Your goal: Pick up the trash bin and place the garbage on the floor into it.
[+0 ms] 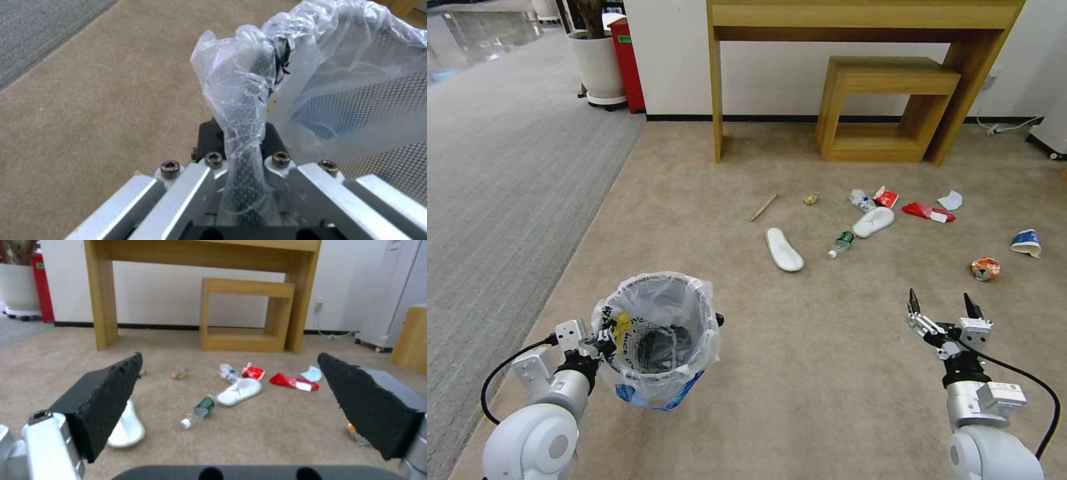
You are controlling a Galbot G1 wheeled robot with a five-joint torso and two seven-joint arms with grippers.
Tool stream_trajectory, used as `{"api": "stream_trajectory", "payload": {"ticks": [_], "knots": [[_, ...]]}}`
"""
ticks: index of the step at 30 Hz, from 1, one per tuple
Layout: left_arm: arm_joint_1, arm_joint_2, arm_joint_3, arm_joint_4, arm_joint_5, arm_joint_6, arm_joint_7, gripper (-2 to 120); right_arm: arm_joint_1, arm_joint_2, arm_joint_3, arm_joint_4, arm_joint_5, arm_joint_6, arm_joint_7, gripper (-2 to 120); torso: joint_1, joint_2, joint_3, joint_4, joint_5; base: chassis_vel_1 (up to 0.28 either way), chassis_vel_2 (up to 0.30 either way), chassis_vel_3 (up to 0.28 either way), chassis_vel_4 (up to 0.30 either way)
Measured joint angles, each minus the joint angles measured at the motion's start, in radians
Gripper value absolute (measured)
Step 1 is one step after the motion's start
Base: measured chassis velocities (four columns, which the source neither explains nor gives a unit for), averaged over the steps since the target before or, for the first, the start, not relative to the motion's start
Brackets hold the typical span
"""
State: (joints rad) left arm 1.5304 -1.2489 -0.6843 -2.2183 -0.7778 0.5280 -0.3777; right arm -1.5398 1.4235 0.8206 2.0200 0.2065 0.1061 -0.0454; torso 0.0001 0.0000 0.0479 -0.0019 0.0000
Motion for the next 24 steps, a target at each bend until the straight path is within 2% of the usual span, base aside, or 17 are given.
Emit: {"api": "stream_trajectory", "payload": {"ticks": [24], "knots": [[-0.007,0.006,-0.008,0.004,-0.005,-0.002,0.001,3,0.007,0.0,-0.002,-0.001,0.001,-0.015,-0.004,100,0.0,0.0,0.0,0.0,-0.0002,-0.107,0.103,0.109,-0.109]]}}
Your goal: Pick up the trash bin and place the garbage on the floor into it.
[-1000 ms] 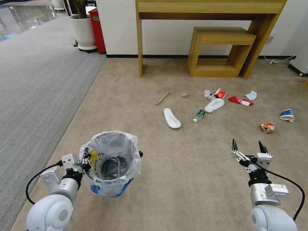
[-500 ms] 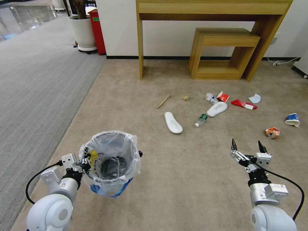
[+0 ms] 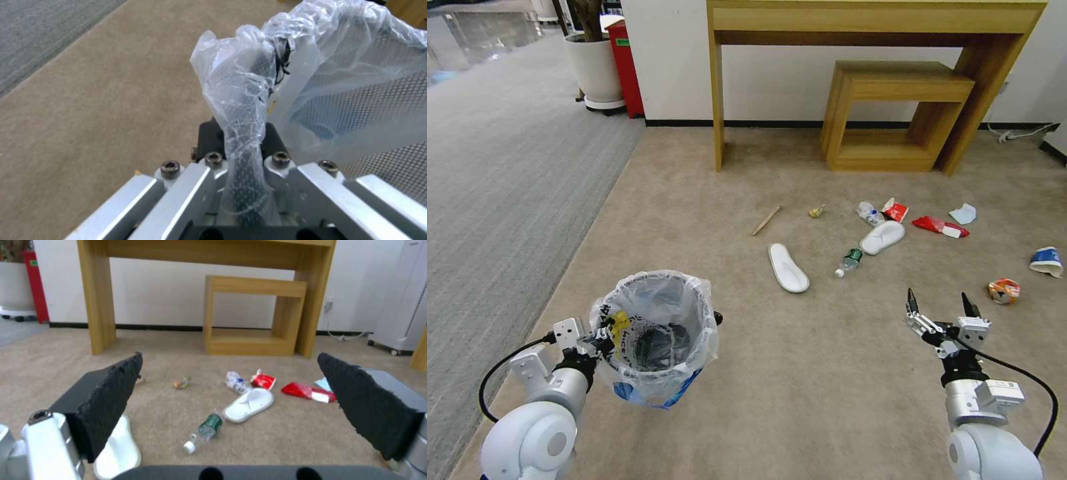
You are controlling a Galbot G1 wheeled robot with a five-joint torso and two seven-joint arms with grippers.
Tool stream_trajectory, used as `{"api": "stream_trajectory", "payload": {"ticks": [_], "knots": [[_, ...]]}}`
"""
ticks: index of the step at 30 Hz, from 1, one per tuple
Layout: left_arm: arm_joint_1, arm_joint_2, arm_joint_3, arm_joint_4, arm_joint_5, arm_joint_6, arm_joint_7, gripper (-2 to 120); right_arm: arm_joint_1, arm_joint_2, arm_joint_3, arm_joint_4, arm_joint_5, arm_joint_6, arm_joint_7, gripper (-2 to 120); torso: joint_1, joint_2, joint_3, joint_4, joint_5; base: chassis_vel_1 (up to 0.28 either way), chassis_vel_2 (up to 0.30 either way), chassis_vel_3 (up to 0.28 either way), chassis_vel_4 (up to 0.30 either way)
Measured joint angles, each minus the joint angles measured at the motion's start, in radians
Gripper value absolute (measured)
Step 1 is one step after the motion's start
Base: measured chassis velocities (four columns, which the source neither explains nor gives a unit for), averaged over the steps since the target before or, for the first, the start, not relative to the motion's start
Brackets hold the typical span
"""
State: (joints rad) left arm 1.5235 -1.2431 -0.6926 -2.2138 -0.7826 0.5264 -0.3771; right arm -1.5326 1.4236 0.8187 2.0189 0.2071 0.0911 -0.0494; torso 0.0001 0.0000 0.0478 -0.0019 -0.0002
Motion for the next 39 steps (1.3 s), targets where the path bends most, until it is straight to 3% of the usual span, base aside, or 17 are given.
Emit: {"api": "stream_trajectory", "payload": {"ticks": [39], "knots": [[0.004,-0.011,-0.002,-0.004,0.003,-0.001,-0.002,3,-0.01,-0.005,0.003,0.008,0.003,0.006,0.002,100,0.0,0.0,0.0,0.0,0.0001,-0.161,0.161,0.158,-0.158]]}}
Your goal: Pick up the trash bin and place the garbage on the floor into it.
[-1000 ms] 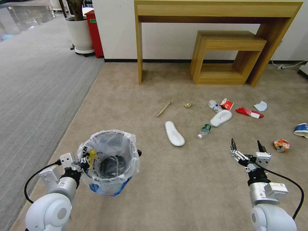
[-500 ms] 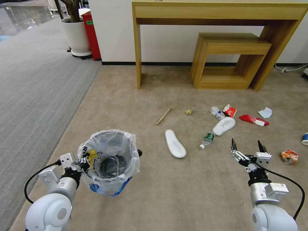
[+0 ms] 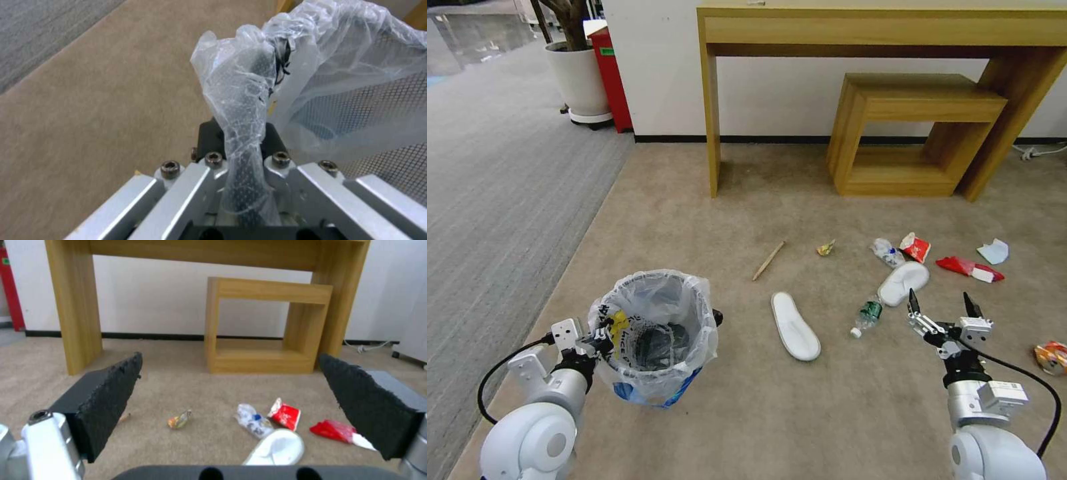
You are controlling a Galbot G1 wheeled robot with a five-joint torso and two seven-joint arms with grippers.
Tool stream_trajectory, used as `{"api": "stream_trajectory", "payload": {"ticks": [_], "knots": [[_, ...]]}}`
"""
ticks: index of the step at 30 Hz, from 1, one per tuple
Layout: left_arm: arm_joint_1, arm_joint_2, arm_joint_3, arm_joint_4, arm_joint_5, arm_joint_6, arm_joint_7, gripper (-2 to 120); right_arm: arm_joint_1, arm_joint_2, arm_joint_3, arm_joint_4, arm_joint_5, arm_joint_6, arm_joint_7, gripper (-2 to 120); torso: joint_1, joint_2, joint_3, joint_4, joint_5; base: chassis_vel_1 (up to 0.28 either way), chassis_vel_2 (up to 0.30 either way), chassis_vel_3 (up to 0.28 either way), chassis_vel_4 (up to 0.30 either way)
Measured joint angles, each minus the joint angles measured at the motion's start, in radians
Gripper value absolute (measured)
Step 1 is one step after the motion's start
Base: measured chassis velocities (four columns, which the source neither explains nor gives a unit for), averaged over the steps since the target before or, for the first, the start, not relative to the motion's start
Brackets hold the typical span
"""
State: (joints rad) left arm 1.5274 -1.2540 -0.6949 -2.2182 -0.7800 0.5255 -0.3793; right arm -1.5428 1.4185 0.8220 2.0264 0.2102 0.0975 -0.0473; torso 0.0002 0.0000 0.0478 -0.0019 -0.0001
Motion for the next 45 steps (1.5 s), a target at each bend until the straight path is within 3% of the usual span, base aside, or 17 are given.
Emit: {"api": "stream_trajectory", "payload": {"ticks": [29,45], "knots": [[0.006,-0.011,0.001,-0.005,0.008,-0.005,0.0,3,-0.002,-0.001,-0.006,-0.014,-0.009,0.055,0.014,100,0.0,0.0,0.0,-0.0001,0.0002,-0.13,0.129,0.126,-0.134],[0.01,-0.017,0.005,-0.002,0.017,-0.006,0.005,3,-0.024,-0.047,-0.007,0.01,0.056,0.065,-0.068,100,0.0,0.0,0.0,0.0,0.0001,0.0,0.0,0.0,0.0]]}}
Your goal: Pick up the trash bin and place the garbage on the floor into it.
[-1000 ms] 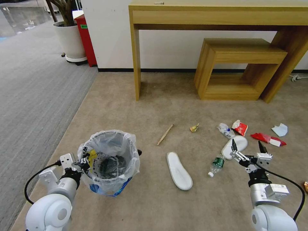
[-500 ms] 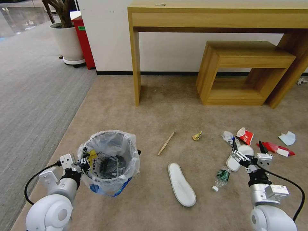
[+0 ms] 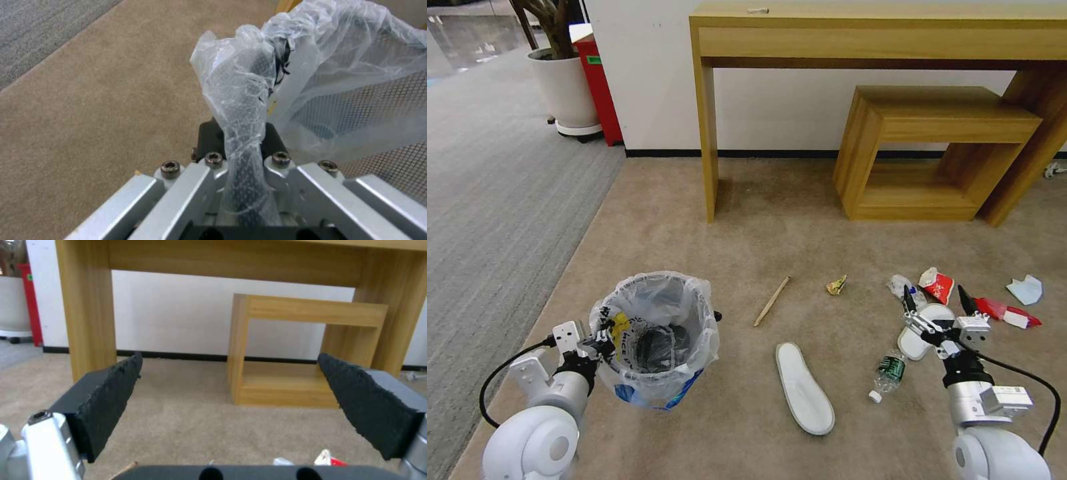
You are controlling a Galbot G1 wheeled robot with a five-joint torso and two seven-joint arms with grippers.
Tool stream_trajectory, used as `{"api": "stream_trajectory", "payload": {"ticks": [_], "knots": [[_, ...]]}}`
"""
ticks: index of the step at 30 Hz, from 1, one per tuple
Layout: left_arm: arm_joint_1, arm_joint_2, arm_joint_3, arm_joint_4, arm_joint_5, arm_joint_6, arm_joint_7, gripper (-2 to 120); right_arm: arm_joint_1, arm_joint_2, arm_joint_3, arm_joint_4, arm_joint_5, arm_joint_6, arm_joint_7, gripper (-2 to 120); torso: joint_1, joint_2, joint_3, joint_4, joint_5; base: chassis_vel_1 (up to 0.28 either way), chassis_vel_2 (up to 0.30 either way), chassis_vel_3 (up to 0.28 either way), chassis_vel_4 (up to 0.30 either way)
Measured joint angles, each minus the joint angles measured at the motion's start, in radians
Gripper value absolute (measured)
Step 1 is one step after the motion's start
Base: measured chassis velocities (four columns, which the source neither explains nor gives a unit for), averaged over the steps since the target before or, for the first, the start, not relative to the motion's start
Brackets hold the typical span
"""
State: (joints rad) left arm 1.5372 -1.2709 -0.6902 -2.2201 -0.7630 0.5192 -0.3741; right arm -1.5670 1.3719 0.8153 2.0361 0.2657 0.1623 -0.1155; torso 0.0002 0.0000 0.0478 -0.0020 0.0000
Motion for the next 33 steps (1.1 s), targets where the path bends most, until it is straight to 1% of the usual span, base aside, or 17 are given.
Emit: {"api": "stream_trajectory", "payload": {"ticks": [5,10,12,13,15,16,17,18,19,20,21,24,25,28,33], "knots": [[0.0,0.0,0.0,0.002,0.0,-0.001,0.0,3,-0.004,-0.004,-0.001,0.003,0.013,-0.002,-0.009,100,0.0,0.0,0.0,0.0,0.0,0.0,0.0,0.0,0.0],[-0.003,0.0,0.0,0.008,0.001,-0.001,0.001,3,-0.014,-0.017,0.0,0.01,0.067,-0.014,-0.061,100,0.0,0.0,0.0,0.0,0.0,0.0,0.0,0.0,0.0],[-0.004,0.0,0.0,0.013,0.002,-0.002,0.002,3,-0.021,-0.027,0.005,0.01,0.12,-0.021,-0.12,100,0.0,0.0,0.0,0.0,0.0,0.0,0.0,0.0,0.0],[-0.004,0.0,0.0,0.013,0.002,-0.002,0.002,3,-0.021,-0.027,0.005,0.01,0.12,-0.021,-0.12,100,0.0,0.0,0.0,0.0,0.0,0.0,0.0,0.0,0.0],[-0.004,-0.001,0.001,0.019,0.005,-0.006,0.004,3,-0.028,-0.04,0.014,-0.012,0.145,-0.005,-0.232,100,0.0,0.0,0.0,0.0,0.0,0.0,0.0,0.0,0.0],[-0.005,-0.002,0.002,0.022,0.006,-0.009,0.005,3,-0.031,-0.05,0.018,-0.034,0.153,0.02,-0.313,100,0.0,0.0,0.0,0.0,0.0,0.0,0.0,0.0,0.0],[-0.005,-0.002,0.003,0.025,0.008,-0.01,0.005,3,-0.032,-0.054,0.02,-0.047,0.156,0.034,-0.366,100,0.0,0.0,0.0,0.0,0.0,0.0,0.0,0.0,0.0],[-0.005,-0.002,0.003,0.025,0.008,-0.01,0.005,3,-0.032,-0.054,0.02,-0.047,0.156,0.034,-0.366,100,0.0,0.0,0.0,0.0,0.0,0.0,0.0,0.0,0.0],[-0.006,-0.003,0.004,0.028,0.011,-0.012,0.006,3,-0.035,-0.061,0.021,-0.065,0.156,0.058,-0.423,100,0.0,0.0,0.0,0.0001,0.0,0.0,0.0,0.0,0.0],[-0.006,-0.003,0.005,0.03,0.011,-0.013,0.006,3,-0.038,-0.065,0.021,-0.075,0.155,0.068,-0.453,100,0.0,0.0,0.0,0.0,0.0,0.0,0.0,0.0,0.0],[-0.006,-0.003,0.005,0.03,0.011,-0.013,0.006,3,-0.038,-0.065,0.021,-0.075,0.155,0.068,-0.453,100,0.0,0.0,0.0,0.0,0.0,0.0,0.0,0.0,0.0],[-0.008,-0.003,0.006,0.034,0.012,-0.013,0.007,3,-0.042,-0.079,0.02,-0.11,0.13,0.1,-0.529,100,0.0,0.0,0.0,0.0001,0.0,0.0,0.0,0.0,0.0],[-0.008,-0.003,0.006,0.034,0.012,-0.013,0.007,3,-0.042,-0.079,0.02,-0.11,0.13,0.1,-0.529,100,0.0,0.0,0.0,0.0001,0.0,0.0,0.0,0.0,0.0],[-0.008,-0.001,0.006,0.036,0.013,-0.014,0.008,3,-0.046,-0.095,0.018,-0.147,0.093,0.127,-0.591,100,0.0,0.0,0.0,0.0,0.0001,0.0,0.0,0.0,0.0],[-0.008,-0.001,0.008,0.039,0.015,-0.015,0.009,3,-0.049,-0.111,0.015,-0.179,0.048,0.148,-0.629,100,0.0,0.0,0.0,0.0,0.0,0.0,0.0,0.0,0.0]]}}
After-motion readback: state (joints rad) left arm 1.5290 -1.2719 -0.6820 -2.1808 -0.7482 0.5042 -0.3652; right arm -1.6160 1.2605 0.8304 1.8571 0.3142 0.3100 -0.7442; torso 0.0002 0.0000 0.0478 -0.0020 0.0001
